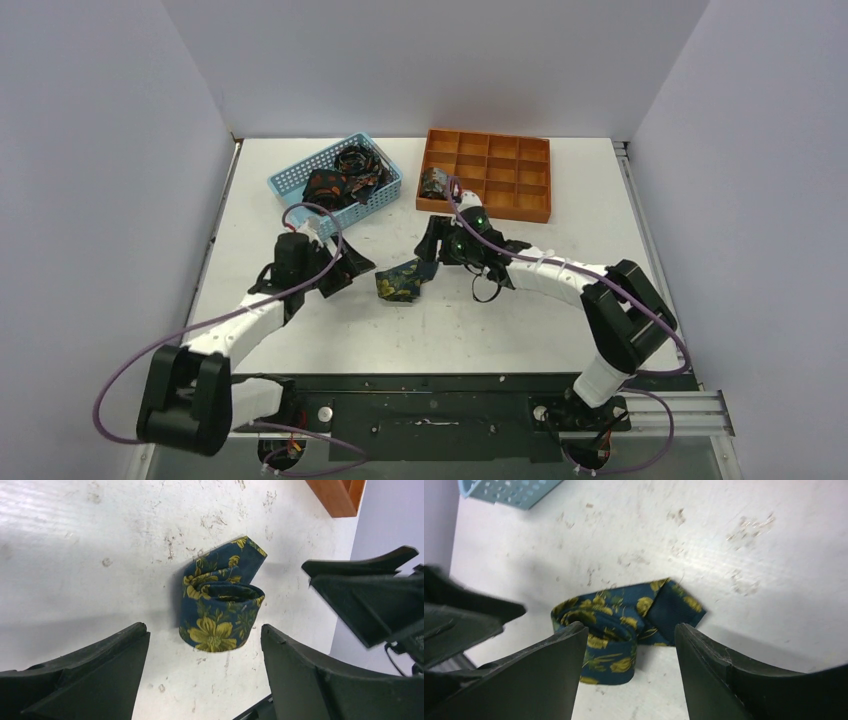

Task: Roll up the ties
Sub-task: Move the storage box to the center of the board.

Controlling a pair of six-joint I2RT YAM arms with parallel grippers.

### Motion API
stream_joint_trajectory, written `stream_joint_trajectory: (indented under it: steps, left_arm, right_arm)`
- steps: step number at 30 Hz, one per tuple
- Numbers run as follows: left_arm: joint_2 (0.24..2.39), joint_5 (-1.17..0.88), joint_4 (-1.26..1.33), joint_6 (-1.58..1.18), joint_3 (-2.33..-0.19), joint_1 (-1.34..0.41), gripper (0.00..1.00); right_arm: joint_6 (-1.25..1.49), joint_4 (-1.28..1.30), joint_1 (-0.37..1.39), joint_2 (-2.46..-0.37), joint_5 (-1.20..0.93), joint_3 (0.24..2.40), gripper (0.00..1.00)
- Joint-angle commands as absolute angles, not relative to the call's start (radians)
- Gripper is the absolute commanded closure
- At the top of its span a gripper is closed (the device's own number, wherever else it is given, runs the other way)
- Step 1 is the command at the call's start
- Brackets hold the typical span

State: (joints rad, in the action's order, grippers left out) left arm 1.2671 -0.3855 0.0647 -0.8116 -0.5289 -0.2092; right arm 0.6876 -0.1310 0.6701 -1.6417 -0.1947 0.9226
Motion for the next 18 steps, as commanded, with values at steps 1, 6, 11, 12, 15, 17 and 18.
stream_joint_trajectory:
  steps: [1,6,11,12,15,17,18]
  left_arm:
    - [1.07,-0.182,-0.078,-0.863,-0.47,-0.244,0.21]
    - [0.9,-0.126,-0.076,-0.95,-0.357,-0.281,0.23]
    - [0.815,-0.13,-0.075,-0.951,-0.324,-0.282,0.23]
    - [0.813,-0.137,-0.074,-0.949,-0.322,-0.284,0.23]
    - [0.818,-0.165,-0.081,-0.945,-0.318,-0.285,0.23]
    - [0.813,-0.178,-0.087,-0.943,-0.313,-0.285,0.23]
    - [0.801,-0.181,-0.095,-0.938,-0.314,-0.287,0.23]
  right_arm:
    - [0.597,-0.045,0.633,-1.661,-0.043,1.036,0.36]
    - [0.565,-0.042,0.586,-1.704,0.142,1.14,0.36]
    - [0.465,0.054,0.521,-1.847,0.274,1.37,0.36]
    - [0.455,0.072,0.505,-1.875,0.28,1.407,0.36]
    - [0.416,0.118,0.465,-1.945,0.305,1.498,0.37]
    - [0.39,0.172,0.447,-1.996,0.351,1.563,0.38]
    - [0.379,0.197,0.437,-2.018,0.367,1.592,0.38]
